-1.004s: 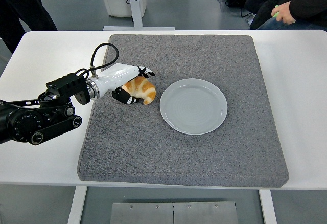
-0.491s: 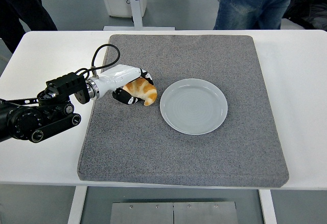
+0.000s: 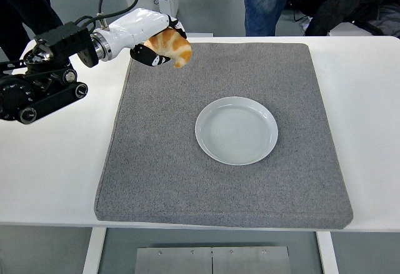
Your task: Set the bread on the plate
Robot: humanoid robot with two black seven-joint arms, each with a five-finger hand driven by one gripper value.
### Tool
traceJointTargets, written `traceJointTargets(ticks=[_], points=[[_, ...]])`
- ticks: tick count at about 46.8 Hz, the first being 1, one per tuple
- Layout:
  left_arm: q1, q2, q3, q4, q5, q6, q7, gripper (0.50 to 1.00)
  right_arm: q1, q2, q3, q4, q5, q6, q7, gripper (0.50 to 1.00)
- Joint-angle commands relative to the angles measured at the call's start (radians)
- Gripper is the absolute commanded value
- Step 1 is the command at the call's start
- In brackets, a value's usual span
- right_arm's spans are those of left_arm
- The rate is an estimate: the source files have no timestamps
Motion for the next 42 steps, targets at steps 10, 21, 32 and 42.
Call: traceJointTargets(ticks=[10,21,32,42], points=[[-0.126,0.026,0.0,0.0,-0.052,-0.064,-0.001,0.5,0.0,0.0,0.0,0.0,0.0,0.0,0.0,1.0],[-0.125,0.017,0.0,0.0,-0.054,-0.066,-0.001,0.5,0.0,0.0,0.0,0.0,0.0,0.0,0.0,1.0],[-0.158,-0.034,-0.001,0.032,-0.055,-0.092,-0.001,0.5,0.0,0.0,0.0,0.0,0.0,0.0,0.0,1.0],[-0.186,-0.184,0.0,0.104,-0.088,-0.118,-0.001,0.5,0.0,0.0,0.0,0.0,0.0,0.0,0.0,1.0]])
